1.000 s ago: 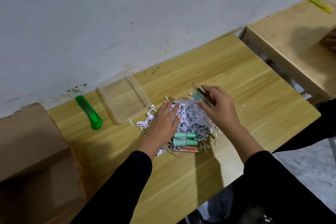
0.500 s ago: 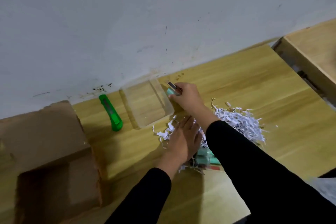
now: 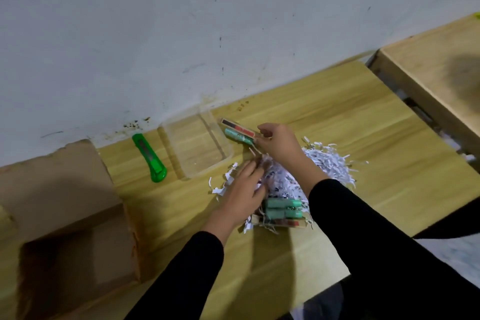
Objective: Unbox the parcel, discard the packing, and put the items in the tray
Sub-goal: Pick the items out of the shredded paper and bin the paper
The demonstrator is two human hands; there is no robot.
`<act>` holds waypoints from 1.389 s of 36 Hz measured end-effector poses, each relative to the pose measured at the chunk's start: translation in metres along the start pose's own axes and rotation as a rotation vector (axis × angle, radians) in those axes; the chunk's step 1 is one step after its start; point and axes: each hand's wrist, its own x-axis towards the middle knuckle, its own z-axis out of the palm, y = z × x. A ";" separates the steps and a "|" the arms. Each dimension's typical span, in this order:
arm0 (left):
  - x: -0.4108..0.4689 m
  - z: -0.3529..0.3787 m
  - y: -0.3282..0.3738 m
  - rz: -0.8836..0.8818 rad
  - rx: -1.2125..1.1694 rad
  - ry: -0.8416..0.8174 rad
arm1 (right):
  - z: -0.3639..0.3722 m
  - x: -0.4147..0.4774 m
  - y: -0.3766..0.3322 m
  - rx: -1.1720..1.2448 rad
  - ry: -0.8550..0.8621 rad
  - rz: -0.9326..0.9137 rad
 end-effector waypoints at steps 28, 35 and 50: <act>-0.029 0.004 -0.005 0.049 0.063 -0.136 | 0.001 -0.163 0.086 -0.168 -0.067 -0.310; -0.034 0.006 -0.007 0.041 0.067 -0.097 | 0.003 -0.159 0.084 -0.241 -0.061 -0.281; -0.033 0.008 -0.006 0.012 0.075 -0.097 | -0.006 -0.176 0.076 -0.183 0.111 -0.230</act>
